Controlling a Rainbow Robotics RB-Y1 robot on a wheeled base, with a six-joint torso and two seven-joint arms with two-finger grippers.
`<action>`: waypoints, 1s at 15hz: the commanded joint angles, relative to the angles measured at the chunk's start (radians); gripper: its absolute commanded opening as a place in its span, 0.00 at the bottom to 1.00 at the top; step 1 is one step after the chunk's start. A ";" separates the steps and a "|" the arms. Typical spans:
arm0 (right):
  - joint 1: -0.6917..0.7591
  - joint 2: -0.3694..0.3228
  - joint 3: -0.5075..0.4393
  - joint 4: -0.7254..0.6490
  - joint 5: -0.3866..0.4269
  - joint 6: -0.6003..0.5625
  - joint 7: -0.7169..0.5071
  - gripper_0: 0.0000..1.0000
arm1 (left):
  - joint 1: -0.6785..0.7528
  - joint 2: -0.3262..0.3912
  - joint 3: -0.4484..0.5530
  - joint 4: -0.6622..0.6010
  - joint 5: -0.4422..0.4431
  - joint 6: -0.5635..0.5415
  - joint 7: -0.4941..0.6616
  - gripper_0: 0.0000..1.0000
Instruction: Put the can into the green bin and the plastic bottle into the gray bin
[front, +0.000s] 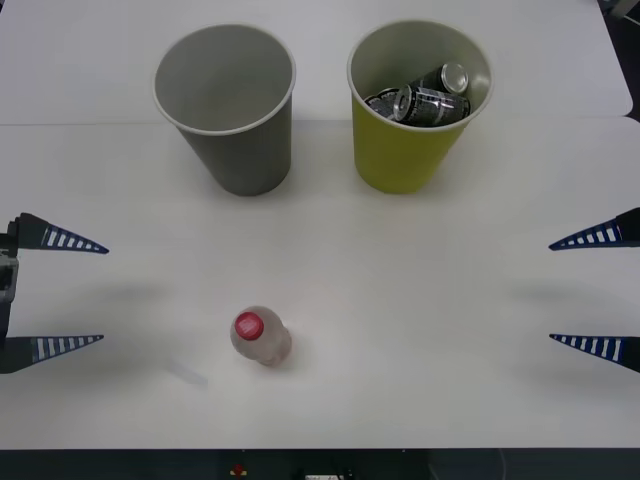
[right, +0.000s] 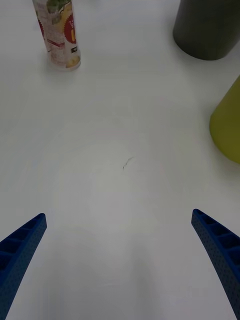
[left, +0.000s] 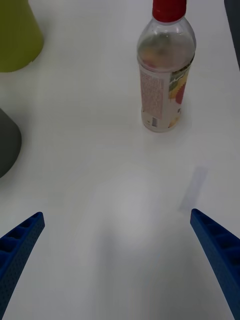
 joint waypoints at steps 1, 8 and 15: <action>0.000 0.000 0.000 0.000 0.000 0.000 0.000 1.00 | -0.042 0.001 -0.086 0.097 0.094 0.001 -0.093 1.00; 0.000 0.000 0.000 0.000 0.000 0.000 0.000 1.00 | -0.172 0.001 -0.359 0.354 0.359 0.001 -0.318 1.00; 0.000 0.000 0.000 0.000 0.000 0.000 0.000 1.00 | -0.312 0.000 -0.700 0.515 0.651 0.002 -0.513 1.00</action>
